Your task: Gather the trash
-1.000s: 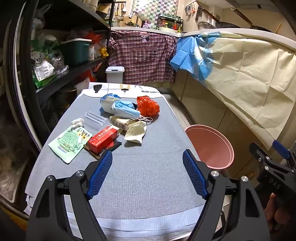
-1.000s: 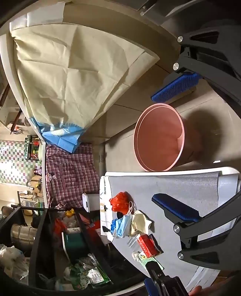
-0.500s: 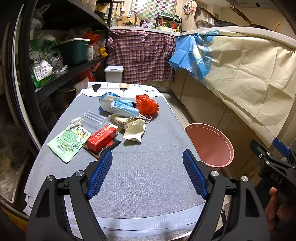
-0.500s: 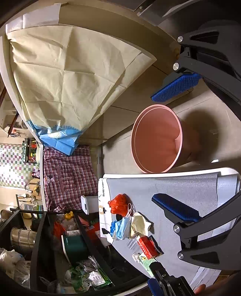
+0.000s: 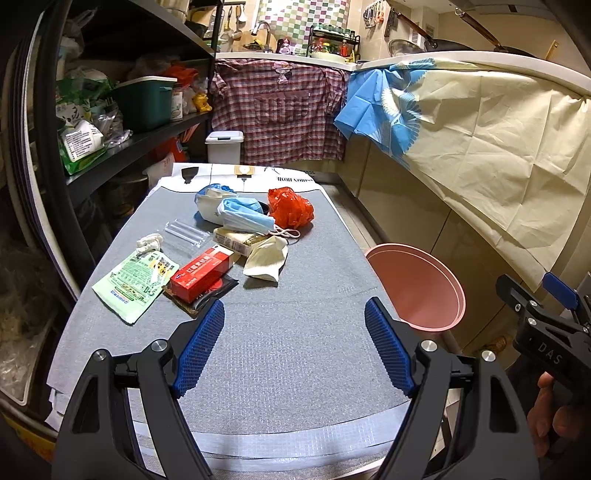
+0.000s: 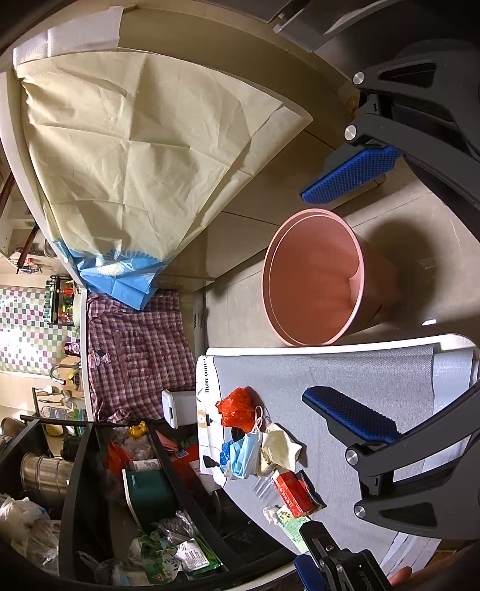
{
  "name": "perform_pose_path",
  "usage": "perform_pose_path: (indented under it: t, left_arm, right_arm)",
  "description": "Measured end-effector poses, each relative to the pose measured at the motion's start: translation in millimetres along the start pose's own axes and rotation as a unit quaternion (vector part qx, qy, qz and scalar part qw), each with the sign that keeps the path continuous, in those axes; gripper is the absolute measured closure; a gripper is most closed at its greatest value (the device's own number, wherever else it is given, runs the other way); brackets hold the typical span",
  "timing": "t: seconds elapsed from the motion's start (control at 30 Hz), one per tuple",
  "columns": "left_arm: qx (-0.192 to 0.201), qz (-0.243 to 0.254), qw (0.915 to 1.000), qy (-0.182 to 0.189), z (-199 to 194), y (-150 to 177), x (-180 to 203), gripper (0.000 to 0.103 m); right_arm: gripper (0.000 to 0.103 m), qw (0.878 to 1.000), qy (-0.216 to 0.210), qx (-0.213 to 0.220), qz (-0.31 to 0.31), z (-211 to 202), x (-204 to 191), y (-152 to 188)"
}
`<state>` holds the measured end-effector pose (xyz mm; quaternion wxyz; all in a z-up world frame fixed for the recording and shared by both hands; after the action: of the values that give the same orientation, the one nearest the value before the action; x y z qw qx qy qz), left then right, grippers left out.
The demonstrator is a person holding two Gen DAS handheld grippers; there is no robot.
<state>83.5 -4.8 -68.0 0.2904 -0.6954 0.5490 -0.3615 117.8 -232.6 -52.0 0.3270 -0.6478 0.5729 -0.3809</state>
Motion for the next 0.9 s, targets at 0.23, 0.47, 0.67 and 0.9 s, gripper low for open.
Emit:
perform_pose_path:
  t: [0.23,0.47,0.67,0.9]
  left_arm:
    - [0.001,0.002,1.0,0.0,-0.3,0.6,1.7,0.027]
    - [0.001,0.002,1.0,0.001,-0.8,1.2,4.4,0.027]
    - [0.001,0.002,1.0,0.001,-0.7,1.1,4.8,0.027]
    - [0.001,0.002,1.0,0.001,-0.9,1.0,5.4,0.027]
  right_arm:
    - [0.006,1.0,0.001,0.001,0.0,-0.2,0.6,-0.8]
    - [0.006,1.0,0.001,0.001,-0.001,-0.5,0.7,-1.2]
    - [0.006,1.0,0.001,0.002,0.0,-1.0,1.0,-1.4]
    - [0.006,1.0,0.001,0.002,0.0,-1.0,1.2,-1.6]
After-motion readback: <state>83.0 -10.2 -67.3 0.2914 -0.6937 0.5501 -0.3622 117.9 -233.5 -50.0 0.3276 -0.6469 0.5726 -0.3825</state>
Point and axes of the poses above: each gripper's, at about its wrist camera, not at the fingertips, and z roughly the way its jaws point, x to its right, y to its underside, the point moved 10 cm from there along z, roughly the way its jaws point, and after that the axes turned 5 degrees about -z, right-handed, at the moved point
